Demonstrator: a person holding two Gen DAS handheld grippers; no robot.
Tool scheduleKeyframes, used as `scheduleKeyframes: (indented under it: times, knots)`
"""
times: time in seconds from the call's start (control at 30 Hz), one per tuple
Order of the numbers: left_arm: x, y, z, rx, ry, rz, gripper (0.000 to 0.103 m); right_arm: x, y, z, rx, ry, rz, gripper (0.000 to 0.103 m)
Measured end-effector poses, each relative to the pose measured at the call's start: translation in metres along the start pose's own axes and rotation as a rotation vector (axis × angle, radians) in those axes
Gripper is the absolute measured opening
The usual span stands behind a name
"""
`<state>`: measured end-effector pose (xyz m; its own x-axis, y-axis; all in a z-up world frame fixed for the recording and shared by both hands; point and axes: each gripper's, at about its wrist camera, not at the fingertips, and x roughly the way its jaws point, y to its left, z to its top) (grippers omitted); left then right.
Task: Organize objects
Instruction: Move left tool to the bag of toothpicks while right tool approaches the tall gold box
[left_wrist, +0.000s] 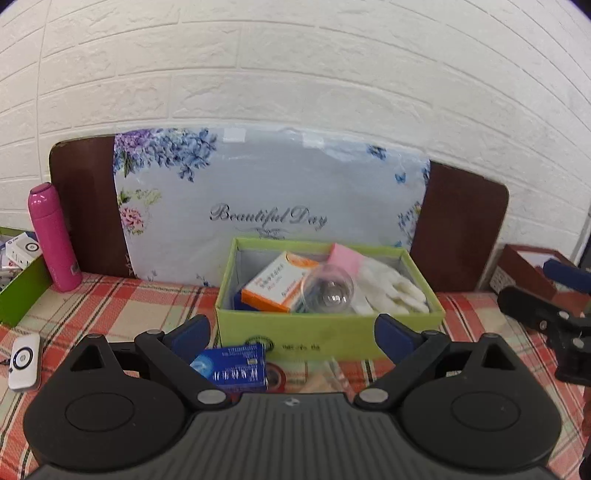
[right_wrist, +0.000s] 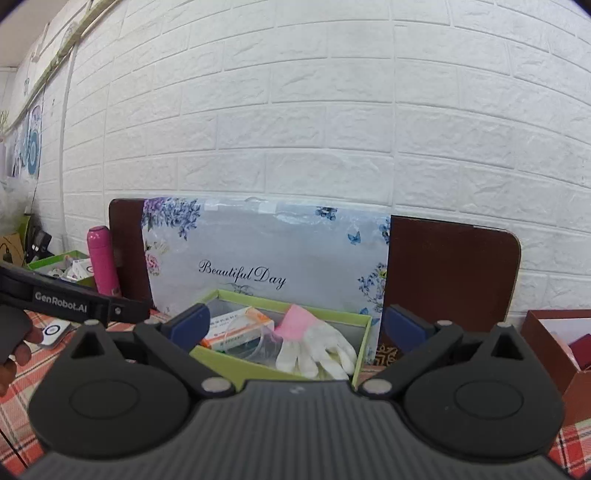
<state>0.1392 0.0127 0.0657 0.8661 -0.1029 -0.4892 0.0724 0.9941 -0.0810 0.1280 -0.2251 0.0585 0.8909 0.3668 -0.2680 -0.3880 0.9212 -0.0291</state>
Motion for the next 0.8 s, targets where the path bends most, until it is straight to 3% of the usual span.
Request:
scheduleKeyframes:
  times: [0.27,0.8]
  knots:
    - [-0.015,-0.007,-0.05,-0.037,0.092,0.012,0.098,-0.043,0.013,-0.047,0.072,0.081,-0.021,0.103]
    - [-0.018,0.006,-0.089,-0.085,0.198,0.038,0.098,-0.067,0.049,-0.105,0.047,0.243,0.017,0.103]
